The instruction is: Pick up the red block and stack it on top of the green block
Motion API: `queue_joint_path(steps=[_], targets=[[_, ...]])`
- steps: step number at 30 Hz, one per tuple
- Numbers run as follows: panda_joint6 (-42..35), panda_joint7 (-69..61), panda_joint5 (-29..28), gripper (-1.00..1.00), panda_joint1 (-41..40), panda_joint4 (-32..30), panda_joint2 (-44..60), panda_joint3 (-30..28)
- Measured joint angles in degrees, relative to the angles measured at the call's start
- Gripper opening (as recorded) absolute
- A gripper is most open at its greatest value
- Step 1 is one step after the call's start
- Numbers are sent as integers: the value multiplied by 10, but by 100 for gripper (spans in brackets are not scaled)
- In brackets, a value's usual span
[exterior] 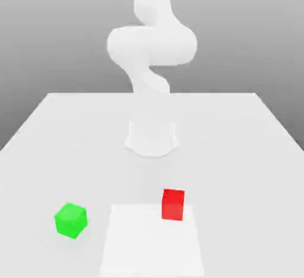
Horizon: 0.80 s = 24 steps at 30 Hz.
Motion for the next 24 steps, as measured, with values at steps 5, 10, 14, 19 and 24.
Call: queue_joint_path(steps=[5,10,14,19,24], targets=[[61,-147,-5,0,57,-74,81,-48],[120,-288,-11,0,109,-145,160,-86],[168,-396,-20,0,150,-203,223,-112],[227,-530,-33,0,188,-274,299,-131],[280,-627,-43,0,208,-322,366,-137]])
